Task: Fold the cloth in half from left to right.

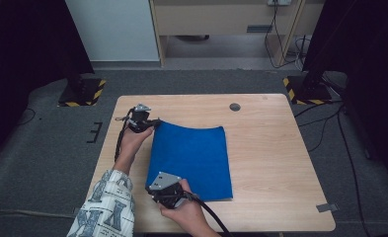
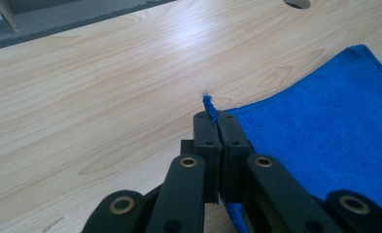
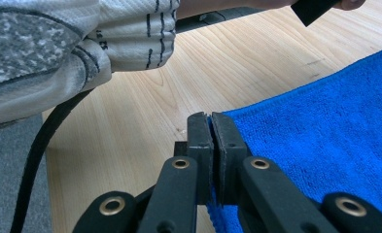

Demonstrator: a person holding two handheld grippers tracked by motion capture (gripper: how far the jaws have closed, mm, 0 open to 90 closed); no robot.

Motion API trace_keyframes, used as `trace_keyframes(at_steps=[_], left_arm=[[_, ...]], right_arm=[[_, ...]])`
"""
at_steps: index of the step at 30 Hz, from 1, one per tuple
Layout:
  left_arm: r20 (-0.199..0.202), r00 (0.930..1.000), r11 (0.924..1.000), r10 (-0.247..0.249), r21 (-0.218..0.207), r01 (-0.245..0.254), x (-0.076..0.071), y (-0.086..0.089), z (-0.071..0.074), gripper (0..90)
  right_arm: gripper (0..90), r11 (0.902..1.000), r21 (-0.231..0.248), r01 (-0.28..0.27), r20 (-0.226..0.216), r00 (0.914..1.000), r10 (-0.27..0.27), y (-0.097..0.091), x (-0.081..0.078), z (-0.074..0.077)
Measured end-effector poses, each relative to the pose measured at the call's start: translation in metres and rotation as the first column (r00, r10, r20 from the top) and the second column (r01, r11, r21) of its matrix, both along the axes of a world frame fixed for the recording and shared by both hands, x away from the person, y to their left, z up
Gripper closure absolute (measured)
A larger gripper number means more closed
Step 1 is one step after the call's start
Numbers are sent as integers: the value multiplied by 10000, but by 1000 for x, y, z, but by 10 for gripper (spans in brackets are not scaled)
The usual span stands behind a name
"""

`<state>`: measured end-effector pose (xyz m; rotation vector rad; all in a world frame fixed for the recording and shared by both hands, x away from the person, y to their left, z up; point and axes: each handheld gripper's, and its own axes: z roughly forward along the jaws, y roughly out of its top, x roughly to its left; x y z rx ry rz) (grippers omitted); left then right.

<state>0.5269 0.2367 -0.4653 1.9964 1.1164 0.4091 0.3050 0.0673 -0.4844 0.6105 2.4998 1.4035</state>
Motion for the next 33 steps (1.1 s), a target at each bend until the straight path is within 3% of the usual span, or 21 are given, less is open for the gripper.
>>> trace_keyframes(at_steps=[18,23,29,33], left_arm=[[7,9999,9999,155,31,-155,-3,14,4,882],[-17,9999,9998,156,125,-156,-2,5,2,881],[-124,9998,9993,151,338,-147,1,-16,-4,880],[-74,9998,9997,164,188,-162,2,-29,-6,880]], right_arm=[[876,9998,192,-26,24,10000,25,12,0,3],[876,9997,224,29,70,10000,-30,6,1,4],[876,9981,490,383,-160,9992,-376,-21,4,-2],[876,9977,446,513,-232,9985,-503,-36,3,-6]])
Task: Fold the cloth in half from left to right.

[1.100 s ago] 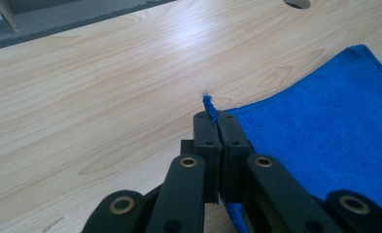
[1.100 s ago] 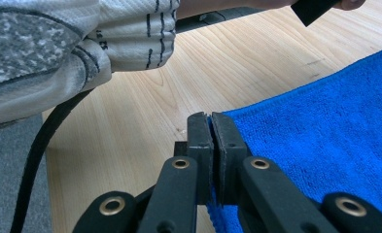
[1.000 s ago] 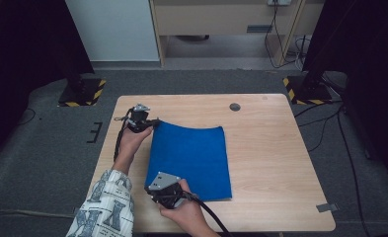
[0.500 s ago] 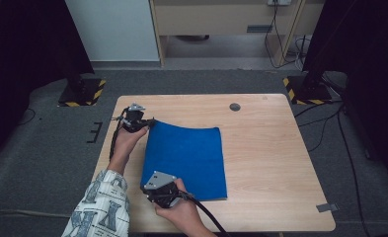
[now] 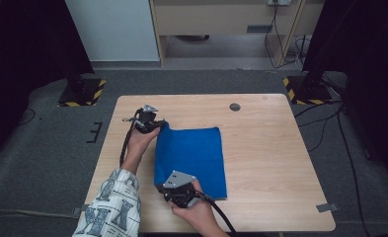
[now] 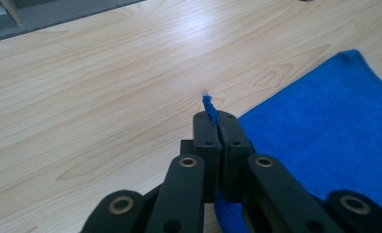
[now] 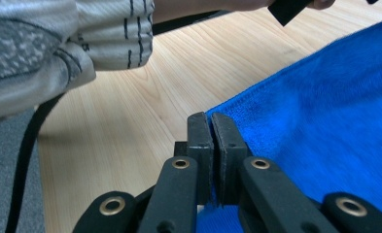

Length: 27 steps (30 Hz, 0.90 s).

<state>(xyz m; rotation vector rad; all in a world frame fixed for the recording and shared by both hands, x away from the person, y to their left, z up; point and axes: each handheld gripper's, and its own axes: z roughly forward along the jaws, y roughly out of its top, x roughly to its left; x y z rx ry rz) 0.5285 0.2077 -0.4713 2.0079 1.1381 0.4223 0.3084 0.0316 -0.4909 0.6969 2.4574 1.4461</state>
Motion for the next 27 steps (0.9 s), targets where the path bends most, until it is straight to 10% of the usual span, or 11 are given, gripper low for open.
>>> trace_keyframes(at_steps=[12,27], left_arm=[[246,9993,9996,-274,-109,277,2,-39,19,866],[33,9990,9981,-453,-411,454,12,-76,10,870]], right_arm=[[876,9990,103,427,100,9990,-428,-42,-1,12],[876,9974,-118,710,137,9974,-709,-72,-2,13]])
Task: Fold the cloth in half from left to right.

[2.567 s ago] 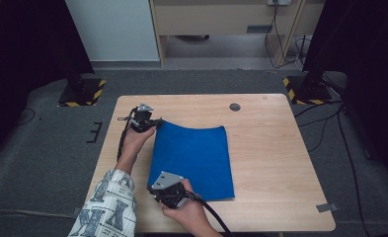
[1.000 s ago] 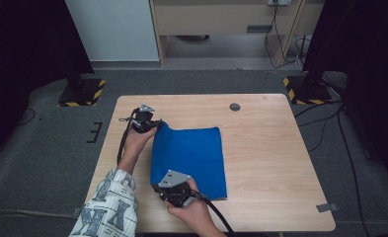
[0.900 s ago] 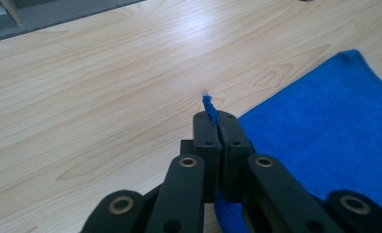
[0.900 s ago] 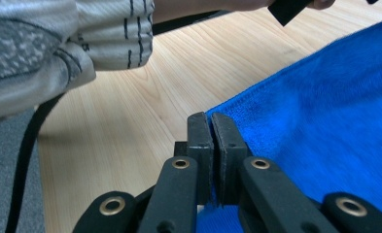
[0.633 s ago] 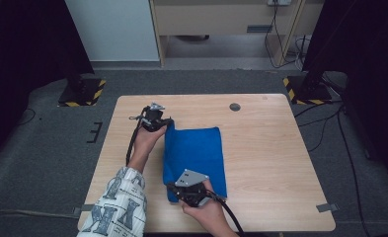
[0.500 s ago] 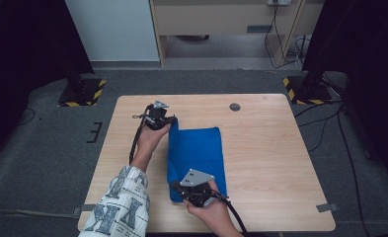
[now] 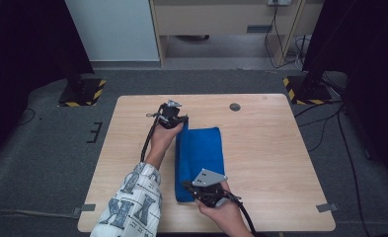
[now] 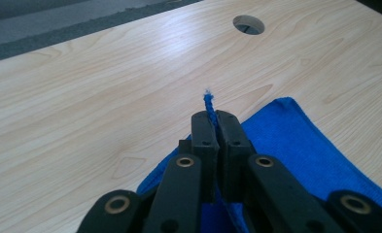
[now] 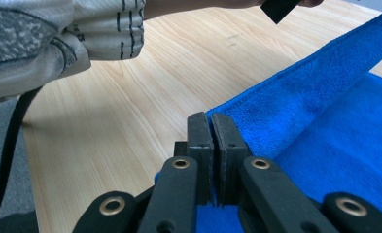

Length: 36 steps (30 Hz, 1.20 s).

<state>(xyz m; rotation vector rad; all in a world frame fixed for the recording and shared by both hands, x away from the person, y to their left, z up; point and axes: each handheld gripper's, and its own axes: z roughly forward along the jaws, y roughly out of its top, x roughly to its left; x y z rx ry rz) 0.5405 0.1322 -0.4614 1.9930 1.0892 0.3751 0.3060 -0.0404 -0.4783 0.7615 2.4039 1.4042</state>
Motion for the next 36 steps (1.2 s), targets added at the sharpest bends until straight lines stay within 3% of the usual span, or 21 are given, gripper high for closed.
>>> trace_keyframes(at_steps=[15,36], left_arm=[[-160,9997,9997,-183,-154,180,3,-20,-10,870],[-164,9994,9984,-294,-489,285,2,-38,-11,875]], right_arm=[[876,9993,-286,241,-166,9996,-246,-20,1,-9],[875,9985,-415,364,-133,9992,-369,-38,-5,-2]])
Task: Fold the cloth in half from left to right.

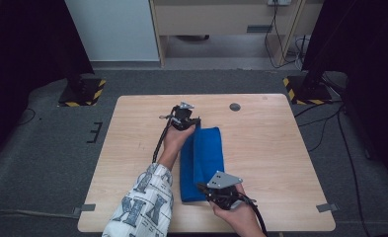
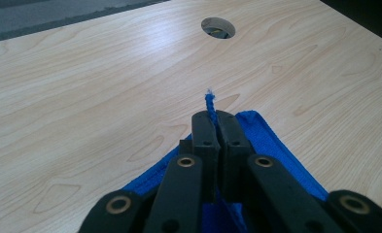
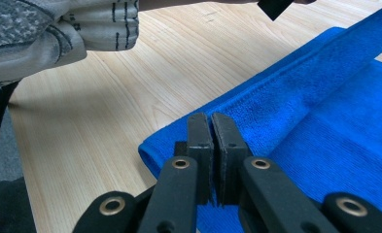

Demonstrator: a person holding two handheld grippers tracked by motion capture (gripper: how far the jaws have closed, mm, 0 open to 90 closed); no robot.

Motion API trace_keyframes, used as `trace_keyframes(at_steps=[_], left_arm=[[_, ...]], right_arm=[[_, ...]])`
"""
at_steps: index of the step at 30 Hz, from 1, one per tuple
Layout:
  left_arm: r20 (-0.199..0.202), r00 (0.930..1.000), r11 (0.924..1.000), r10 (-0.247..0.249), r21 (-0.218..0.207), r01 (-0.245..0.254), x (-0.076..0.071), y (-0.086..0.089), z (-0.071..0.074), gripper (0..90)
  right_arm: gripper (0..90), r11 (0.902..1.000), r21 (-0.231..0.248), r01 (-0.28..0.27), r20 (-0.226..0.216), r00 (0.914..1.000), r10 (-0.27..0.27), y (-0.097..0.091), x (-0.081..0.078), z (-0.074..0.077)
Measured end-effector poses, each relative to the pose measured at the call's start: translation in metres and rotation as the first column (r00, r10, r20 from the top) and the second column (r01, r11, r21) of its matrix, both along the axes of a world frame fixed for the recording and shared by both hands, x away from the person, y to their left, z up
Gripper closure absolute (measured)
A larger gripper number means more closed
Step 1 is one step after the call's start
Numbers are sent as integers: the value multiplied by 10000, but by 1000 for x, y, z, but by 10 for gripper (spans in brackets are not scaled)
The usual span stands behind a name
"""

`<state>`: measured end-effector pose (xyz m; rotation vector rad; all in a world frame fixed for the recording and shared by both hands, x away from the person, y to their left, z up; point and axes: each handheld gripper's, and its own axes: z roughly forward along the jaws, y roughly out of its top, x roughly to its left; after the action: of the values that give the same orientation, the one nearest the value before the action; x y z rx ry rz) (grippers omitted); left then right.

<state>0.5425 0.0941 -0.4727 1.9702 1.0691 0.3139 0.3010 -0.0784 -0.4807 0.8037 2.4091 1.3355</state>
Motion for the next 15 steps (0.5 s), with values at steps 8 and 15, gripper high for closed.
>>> trace_keyframes(at_steps=[8,15], left_arm=[[-62,9999,9999,-121,-27,120,0,-10,-3,874],[-112,9998,9999,-134,40,134,1,-16,-6,873]], right_arm=[[875,10000,-52,66,19,10000,-65,-8,-2,0],[873,9998,-72,205,-121,9997,-206,-16,-1,-3]])
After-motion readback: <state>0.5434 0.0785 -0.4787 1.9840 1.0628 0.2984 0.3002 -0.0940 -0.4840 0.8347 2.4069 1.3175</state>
